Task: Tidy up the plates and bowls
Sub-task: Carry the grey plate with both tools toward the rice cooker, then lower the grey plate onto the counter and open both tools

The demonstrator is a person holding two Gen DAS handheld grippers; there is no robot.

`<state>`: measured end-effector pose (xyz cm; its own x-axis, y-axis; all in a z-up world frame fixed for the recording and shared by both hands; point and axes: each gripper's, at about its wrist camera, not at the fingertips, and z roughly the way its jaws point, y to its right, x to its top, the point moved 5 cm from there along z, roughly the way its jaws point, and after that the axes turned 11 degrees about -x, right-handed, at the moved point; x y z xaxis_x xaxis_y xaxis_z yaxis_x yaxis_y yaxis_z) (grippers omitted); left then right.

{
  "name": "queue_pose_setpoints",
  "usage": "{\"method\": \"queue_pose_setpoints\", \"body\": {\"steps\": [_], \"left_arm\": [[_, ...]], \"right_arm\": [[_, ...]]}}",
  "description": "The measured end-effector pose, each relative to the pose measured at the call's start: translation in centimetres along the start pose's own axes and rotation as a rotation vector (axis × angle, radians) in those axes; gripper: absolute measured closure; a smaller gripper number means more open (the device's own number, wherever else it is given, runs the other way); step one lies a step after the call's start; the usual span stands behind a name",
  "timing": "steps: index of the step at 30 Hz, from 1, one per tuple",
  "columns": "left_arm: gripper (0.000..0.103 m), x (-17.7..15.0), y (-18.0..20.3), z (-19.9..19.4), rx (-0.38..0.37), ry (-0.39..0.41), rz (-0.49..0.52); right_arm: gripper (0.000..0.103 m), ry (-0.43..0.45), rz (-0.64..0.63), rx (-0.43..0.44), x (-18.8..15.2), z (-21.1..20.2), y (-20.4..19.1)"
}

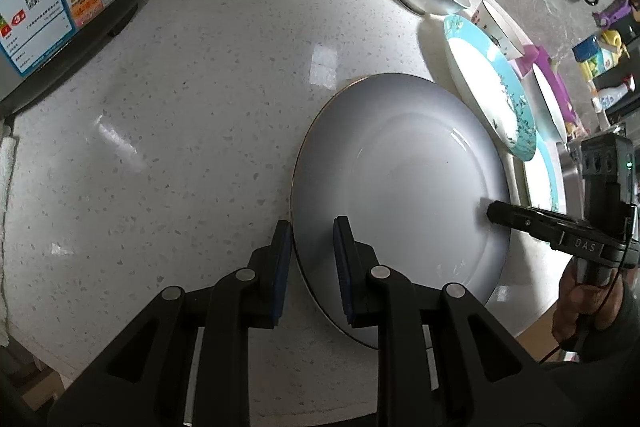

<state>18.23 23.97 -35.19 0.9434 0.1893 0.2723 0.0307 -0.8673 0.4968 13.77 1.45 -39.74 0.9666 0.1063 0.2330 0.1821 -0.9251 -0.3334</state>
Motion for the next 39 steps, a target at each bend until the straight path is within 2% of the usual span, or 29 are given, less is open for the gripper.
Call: {"method": "queue_pose_setpoints", "body": {"steps": [7,9,13,17,22,25,27,29,31,32,34,36,39], "left_arm": [[0.084,0.0,-0.1,0.0,-0.002,0.004,0.003],[0.084,0.0,0.0,0.1,-0.004,0.005,0.006],[0.084,0.1,0.2,0.1,0.002,0.005,0.014],[0.083,0.0,0.5,0.1,0.007,0.010,0.017],[0.082,-0.1,0.5,0.3,0.009,0.022,0.009],[0.081,0.0,0.4,0.2,0.009,0.026,-0.008],[0.072,-0.1,0.5,-0.4,-0.002,0.041,-0.027],[0.025,0.0,0.6,-1.7,-0.006,0.073,-0.048],[0.012,0.3,1.8,-3.9,-0.029,0.135,-0.055],[0.002,0.6,2.8,-5.0,-0.038,0.159,-0.042],[0.000,1.5,5.3,-6.3,-0.054,0.183,0.008],[0.000,2.6,8.8,-6.8,-0.064,0.201,0.095],[0.000,3.2,14.6,-6.4,-0.052,0.255,0.249]], "right_arm": [[0.071,0.051,-0.064,-0.124,-0.2,0.0,-1.1],[0.067,0.064,-0.086,-0.151,-0.1,0.0,-1.3],[0.058,0.097,-0.162,-0.259,0.0,0.2,-2.2],[0.056,0.123,-0.180,-0.297,0.1,0.2,-2.0],[0.054,0.153,-0.183,-0.304,0.4,0.2,-1.7],[0.036,0.164,-0.157,-0.294,0.8,-0.1,-0.9],[0.034,0.162,-0.133,-0.279,0.8,-0.6,-0.4],[0.024,0.172,-0.117,-0.269,0.5,-1.9,-0.2],[0.017,0.206,-0.117,-0.260,-0.2,-4.9,-0.4],[0.012,0.227,-0.118,-0.257,-0.6,-6.5,-0.4],[0.000,0.286,-0.109,-0.236,-1.7,-10.8,0.0],[0.000,0.316,-0.079,-0.189,-2.6,-14.0,1.0],[0.000,0.331,0.025,-0.123,-3.8,-18.3,4.8]]}}
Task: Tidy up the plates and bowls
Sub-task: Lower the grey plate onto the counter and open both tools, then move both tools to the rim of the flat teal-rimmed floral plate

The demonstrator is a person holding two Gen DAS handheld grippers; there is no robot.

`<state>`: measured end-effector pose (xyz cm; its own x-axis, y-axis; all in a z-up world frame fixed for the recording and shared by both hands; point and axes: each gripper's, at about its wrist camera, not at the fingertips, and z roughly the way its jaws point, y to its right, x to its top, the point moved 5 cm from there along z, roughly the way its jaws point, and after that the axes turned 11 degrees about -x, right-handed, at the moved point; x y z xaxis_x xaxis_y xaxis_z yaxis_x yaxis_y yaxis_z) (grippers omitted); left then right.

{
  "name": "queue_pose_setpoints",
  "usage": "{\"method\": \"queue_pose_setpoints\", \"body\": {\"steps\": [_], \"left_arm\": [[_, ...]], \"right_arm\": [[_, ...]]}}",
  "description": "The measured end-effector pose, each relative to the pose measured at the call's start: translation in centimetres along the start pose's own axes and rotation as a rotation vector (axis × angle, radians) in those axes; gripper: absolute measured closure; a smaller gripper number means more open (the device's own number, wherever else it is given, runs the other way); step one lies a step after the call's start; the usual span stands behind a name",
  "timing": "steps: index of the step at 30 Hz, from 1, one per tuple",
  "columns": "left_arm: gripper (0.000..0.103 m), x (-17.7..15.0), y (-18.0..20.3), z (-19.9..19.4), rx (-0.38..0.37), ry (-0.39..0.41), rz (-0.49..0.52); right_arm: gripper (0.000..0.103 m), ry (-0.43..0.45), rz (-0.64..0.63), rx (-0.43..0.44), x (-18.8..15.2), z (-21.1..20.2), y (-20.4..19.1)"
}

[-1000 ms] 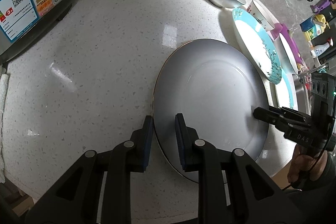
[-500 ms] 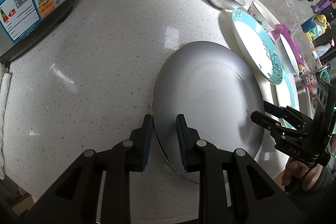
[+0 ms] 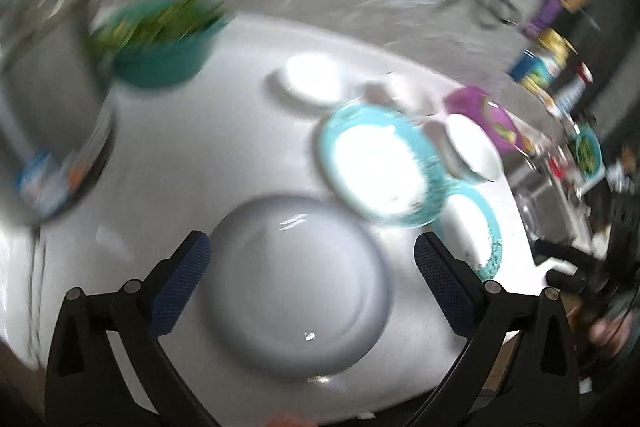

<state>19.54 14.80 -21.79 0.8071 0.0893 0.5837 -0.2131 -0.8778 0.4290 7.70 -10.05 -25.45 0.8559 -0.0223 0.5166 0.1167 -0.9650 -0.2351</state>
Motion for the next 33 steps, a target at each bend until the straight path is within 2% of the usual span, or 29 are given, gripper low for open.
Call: {"method": "queue_pose_setpoints", "body": {"steps": [3,6,7,10,13,15,17,18,20,21,22,23,25,27,29,33], "left_arm": [[0.000,0.0,5.6,2.4,-0.045,-0.017,0.078],[0.000,-1.1,9.5,5.3,-0.073,-0.055,0.071],[0.000,-1.5,10.9,6.8,-0.072,-0.088,0.063],[0.000,-2.9,13.7,9.5,-0.030,-0.121,0.057],[0.000,-3.7,16.0,12.6,0.004,-0.176,0.006],[0.000,-4.3,16.7,15.3,0.010,-0.233,-0.058],[0.000,-4.8,16.5,17.4,-0.008,-0.253,-0.133],[0.000,-5.3,16.7,18.3,0.007,-0.257,-0.155],[0.001,-6.0,16.7,19.7,0.058,-0.277,-0.148],[0.001,-6.2,16.8,20.3,0.073,-0.281,-0.147],[0.001,-6.4,16.8,20.7,0.080,-0.280,-0.149],[0.001,-6.5,16.8,21.2,0.090,-0.275,-0.156],[0.001,-6.4,16.7,22.2,0.092,-0.270,-0.172],[0.001,-6.2,16.9,22.8,0.068,-0.256,-0.182],[0.001,-5.9,17.2,23.6,0.079,-0.251,-0.172],[0.001,-6.1,16.4,24.4,0.092,-0.265,-0.198]], "right_arm": [[0.000,-0.010,0.086,0.026,-0.4,-2.1,4.4],[0.000,-0.012,0.161,0.088,-1.0,-3.2,8.7],[0.000,-0.020,0.182,0.125,-1.2,-3.2,10.3],[0.000,-0.058,0.189,0.195,-1.7,-2.7,13.2],[0.000,-0.129,0.199,0.312,-1.9,-1.7,16.1],[0.000,-0.155,0.203,0.332,-1.8,-0.9,17.5],[0.000,-0.190,0.236,0.361,-1.2,0.6,19.3],[0.000,-0.215,0.249,0.370,-1.0,1.5,20.0],[0.003,-0.261,0.264,0.352,-0.6,3.6,21.2],[0.006,-0.264,0.253,0.359,-0.4,4.1,21.4],[0.014,-0.265,0.222,0.368,-0.1,4.8,21.3],[0.016,-0.270,0.205,0.366,0.1,5.2,21.2],[0.017,-0.285,0.182,0.376,0.4,6.8,21.2],[0.021,-0.304,0.172,0.388,0.4,7.9,21.4],[0.026,-0.322,0.167,0.403,0.6,9.1,21.7],[0.028,-0.336,0.155,0.420,0.8,10.4,22.6]]}}
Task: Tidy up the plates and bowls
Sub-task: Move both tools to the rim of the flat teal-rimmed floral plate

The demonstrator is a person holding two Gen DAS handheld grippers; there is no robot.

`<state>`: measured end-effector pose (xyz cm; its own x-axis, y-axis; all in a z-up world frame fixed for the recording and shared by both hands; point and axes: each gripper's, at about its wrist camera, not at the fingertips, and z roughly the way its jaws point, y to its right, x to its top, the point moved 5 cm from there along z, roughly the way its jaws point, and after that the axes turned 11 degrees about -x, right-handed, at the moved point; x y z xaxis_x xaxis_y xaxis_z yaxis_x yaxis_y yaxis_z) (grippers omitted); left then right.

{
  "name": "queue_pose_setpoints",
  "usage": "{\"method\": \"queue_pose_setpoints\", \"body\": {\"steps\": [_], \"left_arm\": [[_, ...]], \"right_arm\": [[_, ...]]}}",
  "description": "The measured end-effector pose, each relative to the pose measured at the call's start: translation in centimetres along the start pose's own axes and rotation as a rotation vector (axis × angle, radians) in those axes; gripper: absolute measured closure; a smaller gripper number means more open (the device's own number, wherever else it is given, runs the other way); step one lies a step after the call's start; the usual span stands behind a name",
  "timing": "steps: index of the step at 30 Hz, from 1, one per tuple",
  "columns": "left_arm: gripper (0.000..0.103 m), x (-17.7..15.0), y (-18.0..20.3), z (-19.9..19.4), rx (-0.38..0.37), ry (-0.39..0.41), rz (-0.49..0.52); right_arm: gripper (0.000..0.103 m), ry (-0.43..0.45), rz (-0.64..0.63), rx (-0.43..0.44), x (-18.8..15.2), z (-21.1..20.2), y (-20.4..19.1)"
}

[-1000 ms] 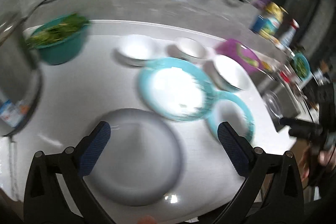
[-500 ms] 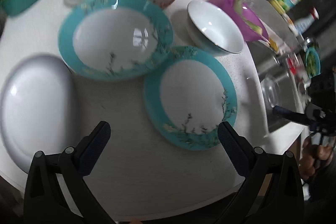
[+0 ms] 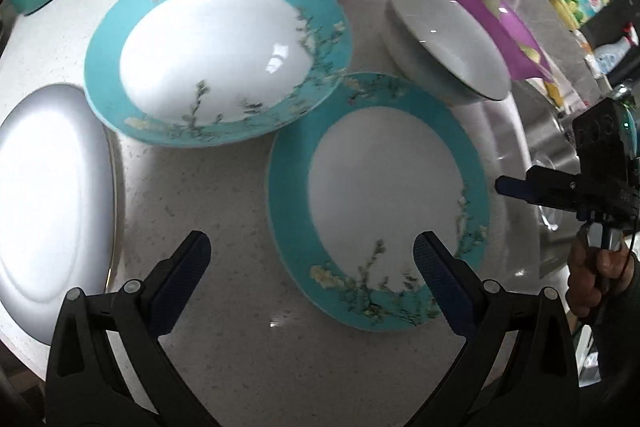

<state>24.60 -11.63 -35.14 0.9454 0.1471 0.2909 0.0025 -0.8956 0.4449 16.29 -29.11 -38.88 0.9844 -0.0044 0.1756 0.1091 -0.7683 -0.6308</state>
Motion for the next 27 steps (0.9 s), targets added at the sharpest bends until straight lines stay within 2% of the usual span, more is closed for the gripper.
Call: {"method": "queue_pose_setpoints", "body": {"steps": [3,6,8,18,22,23,26,27], "left_arm": [[0.002,0.0,-1.0,0.6,-0.008,-0.002,-0.040],[0.012,0.0,-1.2,1.5,-0.016,-0.009,-0.044],[0.027,-0.1,-1.5,1.5,-0.020,-0.015,-0.040],[0.028,0.5,-0.7,2.1,-0.032,-0.021,-0.022],[0.029,0.8,-0.3,2.3,-0.044,-0.020,-0.012],[0.036,0.9,-0.2,2.4,-0.043,-0.020,-0.006],[0.048,1.1,-0.1,2.5,-0.047,-0.017,-0.005],[0.049,1.2,-0.1,2.5,-0.042,-0.017,-0.003]], "right_arm": [[0.028,-0.011,0.001,0.016,0.2,0.3,0.5],[0.033,-0.023,0.000,0.031,0.5,0.9,0.7],[0.038,-0.030,-0.010,0.038,0.9,1.2,0.6],[0.045,-0.060,-0.045,0.060,1.1,2.0,0.2],[0.051,-0.073,-0.047,0.069,0.9,2.5,0.0],[0.052,-0.074,-0.044,0.069,1.0,2.5,0.0],[0.053,-0.077,-0.036,0.075,1.0,2.8,-0.2],[0.053,-0.079,-0.040,0.072,1.0,2.8,-0.4]]}}
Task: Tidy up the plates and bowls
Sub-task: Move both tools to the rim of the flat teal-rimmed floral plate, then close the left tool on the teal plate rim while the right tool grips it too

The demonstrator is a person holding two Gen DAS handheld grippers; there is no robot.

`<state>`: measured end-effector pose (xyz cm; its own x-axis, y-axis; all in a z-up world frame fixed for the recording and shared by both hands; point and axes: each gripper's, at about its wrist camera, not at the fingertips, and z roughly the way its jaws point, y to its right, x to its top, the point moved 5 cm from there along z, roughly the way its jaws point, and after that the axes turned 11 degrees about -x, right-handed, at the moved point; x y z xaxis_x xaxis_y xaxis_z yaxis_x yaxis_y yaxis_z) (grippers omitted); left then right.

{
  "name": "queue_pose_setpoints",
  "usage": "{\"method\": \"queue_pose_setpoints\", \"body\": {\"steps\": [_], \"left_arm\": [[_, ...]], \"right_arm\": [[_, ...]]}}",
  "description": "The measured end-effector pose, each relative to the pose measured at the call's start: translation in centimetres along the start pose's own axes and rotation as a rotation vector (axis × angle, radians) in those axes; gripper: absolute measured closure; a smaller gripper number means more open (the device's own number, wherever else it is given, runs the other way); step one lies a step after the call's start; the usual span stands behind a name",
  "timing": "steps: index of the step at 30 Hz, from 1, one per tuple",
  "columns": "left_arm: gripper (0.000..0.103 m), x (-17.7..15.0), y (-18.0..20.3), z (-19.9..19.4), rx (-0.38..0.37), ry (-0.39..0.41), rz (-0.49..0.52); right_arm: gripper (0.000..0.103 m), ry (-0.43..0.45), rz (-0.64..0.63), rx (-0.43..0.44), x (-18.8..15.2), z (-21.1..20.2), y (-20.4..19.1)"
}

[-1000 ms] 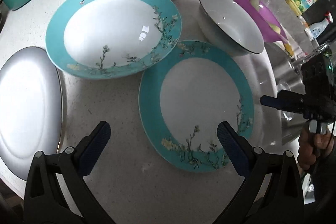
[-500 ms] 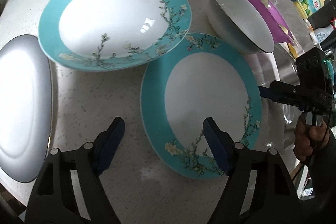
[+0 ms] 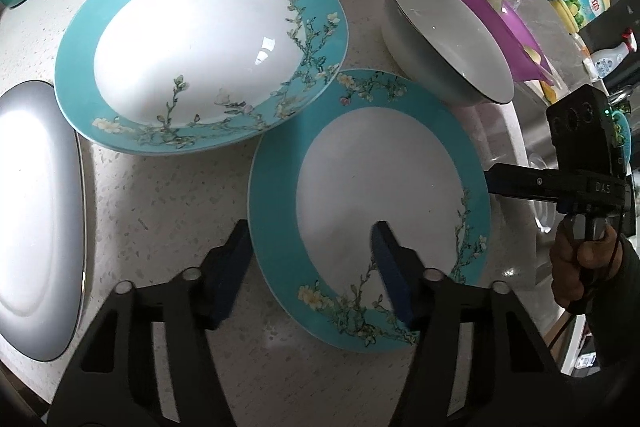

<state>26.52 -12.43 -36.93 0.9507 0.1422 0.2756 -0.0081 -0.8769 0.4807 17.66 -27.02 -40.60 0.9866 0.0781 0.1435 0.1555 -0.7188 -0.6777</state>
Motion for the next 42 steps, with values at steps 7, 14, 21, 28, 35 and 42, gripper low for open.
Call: {"method": "queue_pose_setpoints", "body": {"steps": [7,14,21,28,35,42], "left_arm": [[0.057,-0.1,-0.5,-0.3,-0.008,0.002,-0.015],[0.082,0.0,-1.8,-0.7,0.018,-0.014,-0.037],[0.084,0.0,-2.0,-0.8,0.035,-0.028,-0.025],[0.086,-0.2,-1.5,-0.9,0.029,-0.034,-0.020],[0.086,-0.8,-1.3,-1.3,0.019,-0.041,-0.022],[0.086,-1.0,-0.7,-2.0,0.008,-0.049,-0.019]], "right_arm": [[0.078,-0.020,0.008,-0.078,0.1,0.1,0.7],[0.093,-0.019,-0.006,-0.156,-0.1,0.0,0.9],[0.092,-0.010,0.010,-0.191,-0.4,-0.4,0.8],[0.092,-0.004,0.035,-0.197,-1.3,-0.7,0.7],[0.092,0.005,0.054,-0.195,-1.6,-1.1,0.1],[0.092,0.007,0.076,-0.206,-2.2,-1.6,-0.1]]}}
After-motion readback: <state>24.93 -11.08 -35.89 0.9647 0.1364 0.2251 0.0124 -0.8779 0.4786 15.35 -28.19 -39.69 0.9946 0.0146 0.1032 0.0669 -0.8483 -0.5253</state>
